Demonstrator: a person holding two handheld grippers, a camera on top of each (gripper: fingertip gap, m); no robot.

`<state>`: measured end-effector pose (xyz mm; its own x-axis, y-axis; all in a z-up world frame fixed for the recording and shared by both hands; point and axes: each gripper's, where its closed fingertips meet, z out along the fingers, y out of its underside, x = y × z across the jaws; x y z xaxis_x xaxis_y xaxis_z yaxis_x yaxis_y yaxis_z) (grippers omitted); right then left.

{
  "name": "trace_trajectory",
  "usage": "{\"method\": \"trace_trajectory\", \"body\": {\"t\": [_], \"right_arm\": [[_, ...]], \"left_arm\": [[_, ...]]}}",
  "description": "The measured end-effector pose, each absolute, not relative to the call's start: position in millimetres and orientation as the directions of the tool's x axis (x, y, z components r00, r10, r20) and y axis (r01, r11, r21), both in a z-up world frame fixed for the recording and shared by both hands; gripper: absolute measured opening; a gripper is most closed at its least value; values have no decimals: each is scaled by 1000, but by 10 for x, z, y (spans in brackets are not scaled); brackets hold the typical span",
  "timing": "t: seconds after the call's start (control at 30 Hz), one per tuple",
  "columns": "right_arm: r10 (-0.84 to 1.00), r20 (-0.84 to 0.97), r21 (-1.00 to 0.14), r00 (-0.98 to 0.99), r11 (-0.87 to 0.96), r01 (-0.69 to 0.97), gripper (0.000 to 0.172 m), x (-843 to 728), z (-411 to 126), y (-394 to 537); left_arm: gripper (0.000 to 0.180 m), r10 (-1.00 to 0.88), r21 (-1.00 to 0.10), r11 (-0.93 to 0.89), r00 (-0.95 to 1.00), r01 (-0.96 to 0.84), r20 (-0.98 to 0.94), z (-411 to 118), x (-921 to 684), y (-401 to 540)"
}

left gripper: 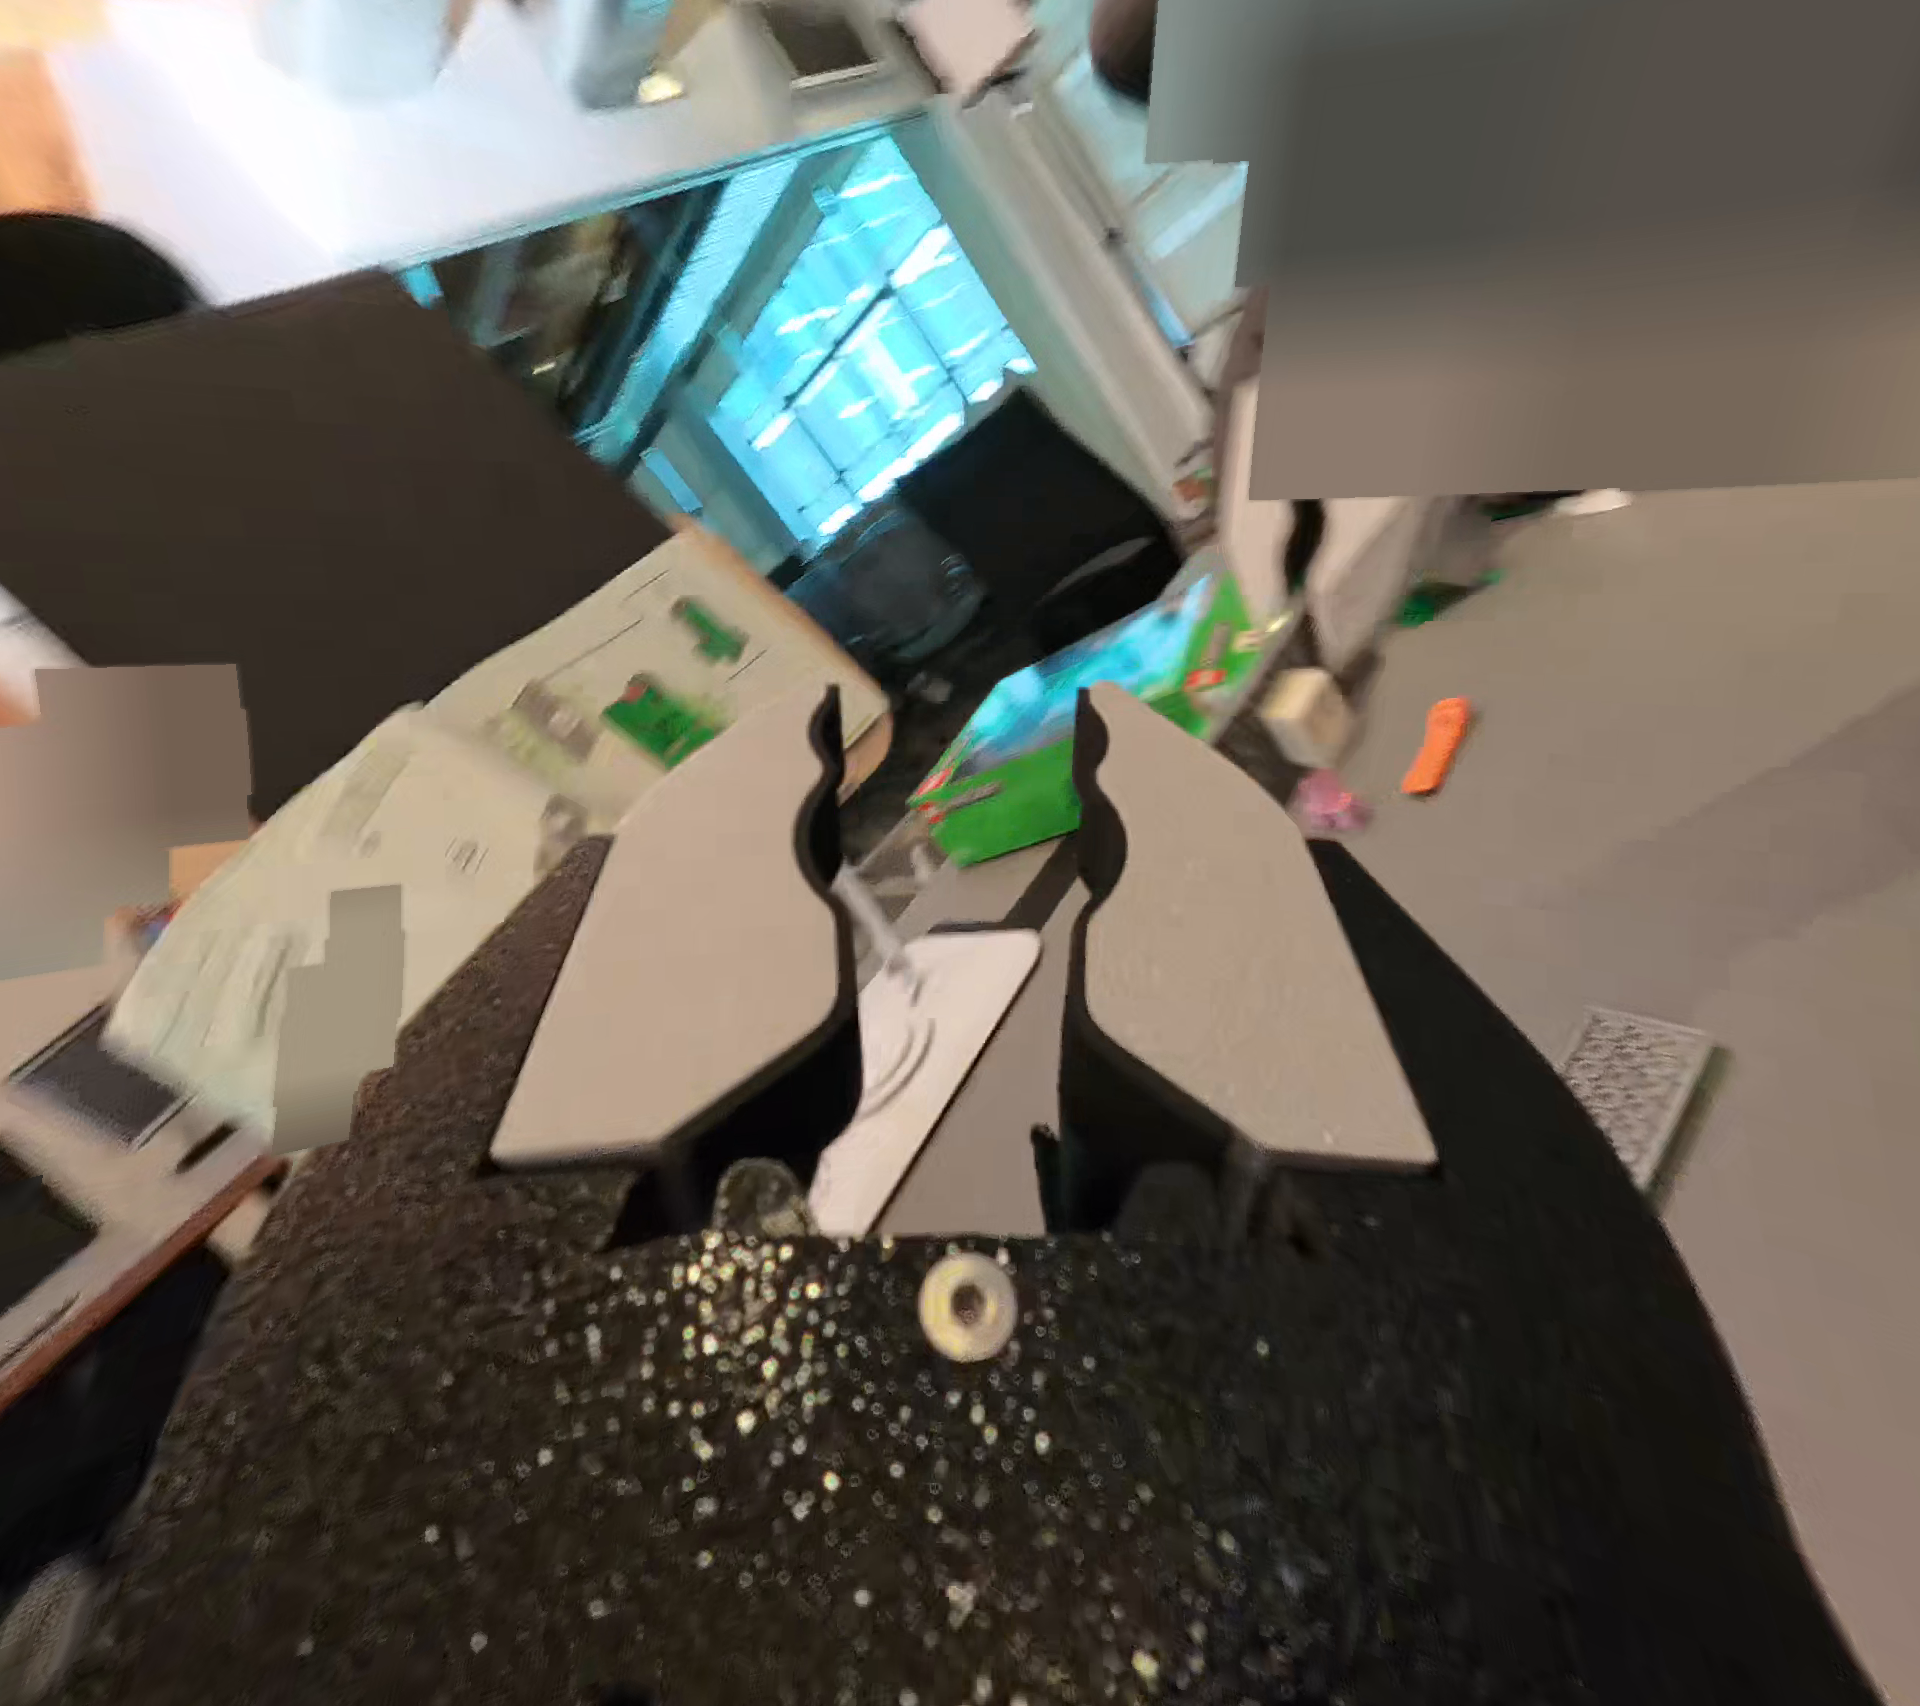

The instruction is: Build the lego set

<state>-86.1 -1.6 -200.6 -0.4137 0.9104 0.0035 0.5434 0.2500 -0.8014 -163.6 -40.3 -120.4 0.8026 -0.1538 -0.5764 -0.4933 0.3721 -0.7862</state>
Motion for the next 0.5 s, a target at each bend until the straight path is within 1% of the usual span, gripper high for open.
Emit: {"method": "trace_trajectory", "body": {"t": [0.03,0.07,0.13,0.17,0.2,0.3,0.47,0.5], "right_arm": [[916,-173,-770,-362,104,630,6,-866,-2211,45],[887,-346,-711,-305,-36,702,6,-866,-2398,79],[725,-662,-514,-187,-258,818,6,-857,-2664,68],[644,-753,-423,-139,-311,851,6,-863,-2755,67],[622,-778,-357,-90,-320,877,6,-872,-2885,108],[670,-742,-256,-8,-273,927,6,-893,-3213,238],[602,-797,-129,50,-251,959,7,-933,-3244,215],[600,-796,-100,73,-250,963,13,-929,-3271,228]], "left_arm": [[39,-93,-794,363,828,-488,-552,-1278,-1748,-433],[35,-39,-802,357,851,-478,-524,-1362,-1835,-479],[34,2,-832,318,878,-454,-478,-1609,-1916,-553],[34,7,-848,286,886,-446,-464,-1732,-1929,-559],[33,9,-861,258,892,-439,-452,-1821,-1936,-575],[33,16,-879,228,905,-418,-426,-1935,-1920,-607],[33,57,-882,211,906,-421,-419,-2067,-1925,-608],[33,68,-882,206,905,-424,-419,-2100,-1919,-599]]}}
